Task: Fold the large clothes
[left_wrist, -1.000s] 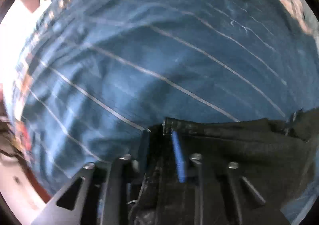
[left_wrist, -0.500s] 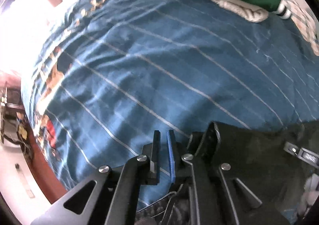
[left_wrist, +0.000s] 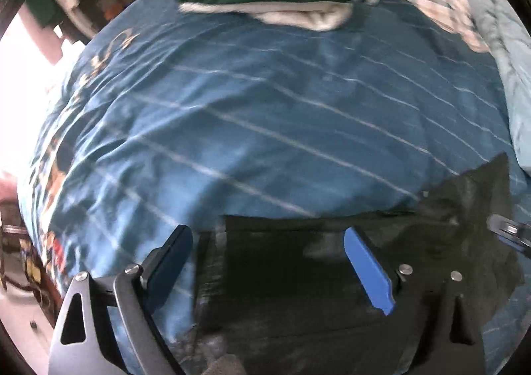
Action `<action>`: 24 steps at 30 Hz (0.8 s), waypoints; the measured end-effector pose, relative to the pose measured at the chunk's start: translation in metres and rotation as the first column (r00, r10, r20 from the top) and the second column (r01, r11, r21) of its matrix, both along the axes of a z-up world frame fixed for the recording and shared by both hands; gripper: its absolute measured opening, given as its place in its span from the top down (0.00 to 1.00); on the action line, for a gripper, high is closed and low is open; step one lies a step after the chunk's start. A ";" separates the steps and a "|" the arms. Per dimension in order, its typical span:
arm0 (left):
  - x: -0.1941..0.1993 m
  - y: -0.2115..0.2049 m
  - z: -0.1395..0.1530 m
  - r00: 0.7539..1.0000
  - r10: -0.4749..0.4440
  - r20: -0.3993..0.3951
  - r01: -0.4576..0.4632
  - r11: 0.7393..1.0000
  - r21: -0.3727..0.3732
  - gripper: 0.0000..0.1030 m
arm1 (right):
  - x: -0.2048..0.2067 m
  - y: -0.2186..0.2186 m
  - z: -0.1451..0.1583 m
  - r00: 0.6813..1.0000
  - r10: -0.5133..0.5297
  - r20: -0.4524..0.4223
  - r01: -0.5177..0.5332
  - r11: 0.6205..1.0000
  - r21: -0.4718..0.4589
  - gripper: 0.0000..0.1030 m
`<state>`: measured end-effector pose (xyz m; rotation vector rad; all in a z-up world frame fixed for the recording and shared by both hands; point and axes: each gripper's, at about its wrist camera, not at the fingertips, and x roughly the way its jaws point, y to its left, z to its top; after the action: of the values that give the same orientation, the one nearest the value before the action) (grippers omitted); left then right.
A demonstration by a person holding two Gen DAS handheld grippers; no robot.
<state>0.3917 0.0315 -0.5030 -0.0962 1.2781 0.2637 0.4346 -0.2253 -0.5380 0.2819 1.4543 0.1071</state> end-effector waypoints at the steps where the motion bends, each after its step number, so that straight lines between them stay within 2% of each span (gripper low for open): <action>1: 0.003 -0.009 -0.001 1.000 -0.017 -0.001 0.017 1.000 0.008 0.09 | 0.007 -0.003 -0.023 0.999 -0.003 -0.045 0.002 1.000 -0.007 0.47; 3: 0.010 -0.029 -0.003 0.998 -0.059 -0.006 0.060 0.998 0.030 0.09 | 0.013 -0.006 -0.044 0.998 -0.024 -0.057 0.025 1.000 0.010 0.46; 4: 0.013 -0.038 -0.004 0.997 -0.081 -0.013 0.082 0.996 0.029 0.09 | 0.014 -0.007 -0.042 0.998 -0.022 -0.054 0.023 1.000 0.012 0.46; 7: 0.019 -0.067 -0.003 0.990 -0.139 -0.028 0.139 0.990 -0.001 0.09 | 0.001 -0.026 -0.020 0.999 -0.037 -0.028 0.040 0.993 0.110 0.46; 10: 0.020 -0.097 0.000 0.982 -0.186 -0.031 0.184 0.982 -0.037 0.09 | -0.042 -0.090 0.012 0.981 -0.193 0.017 0.184 0.957 0.226 0.46; 12: 0.020 -0.119 -0.004 0.974 -0.223 -0.048 0.221 0.975 -0.035 0.09 | -0.087 -0.140 0.020 0.942 -0.335 0.013 0.319 0.908 0.270 0.46; 14: 0.023 -0.134 -0.016 0.969 -0.236 -0.078 0.235 0.972 -0.023 0.09 | -0.123 -0.181 0.017 0.900 -0.435 -0.018 0.421 0.858 0.293 0.45; 15: 0.024 -0.140 -0.025 0.966 -0.240 -0.096 0.239 0.971 -0.021 0.09 | -0.145 -0.203 0.008 0.870 -0.492 -0.038 0.478 0.822 0.308 0.45; 17: 0.027 -0.148 -0.046 0.962 -0.236 -0.140 0.239 0.971 0.006 0.09 | -0.165 -0.225 -0.013 0.837 -0.544 -0.068 0.534 0.781 0.325 0.45; 18: 0.028 -0.148 -0.056 0.961 -0.226 -0.157 0.231 0.973 0.011 0.09 | -0.171 -0.230 -0.028 0.825 -0.560 -0.079 0.550 0.760 0.347 0.45; 20: 0.027 -0.143 -0.065 0.970 -0.186 -0.157 0.189 0.982 0.000 0.02 | -0.169 -0.235 -0.055 0.809 -0.580 -0.098 0.558 0.704 0.439 0.45; 21: 0.027 -0.139 -0.066 0.974 -0.165 -0.158 0.164 0.986 -0.016 0.01 | -0.165 -0.237 -0.067 0.804 -0.586 -0.101 0.548 0.665 0.507 0.45; 24: 0.028 -0.132 -0.068 0.975 -0.152 -0.162 0.144 0.988 -0.062 0.00 | -0.145 -0.239 -0.093 0.797 -0.599 -0.078 0.505 0.590 0.630 0.45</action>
<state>0.4202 -0.1004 -0.5706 -0.0215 1.4513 0.1131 0.2897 -0.4643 -0.6306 1.2580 1.0800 0.0944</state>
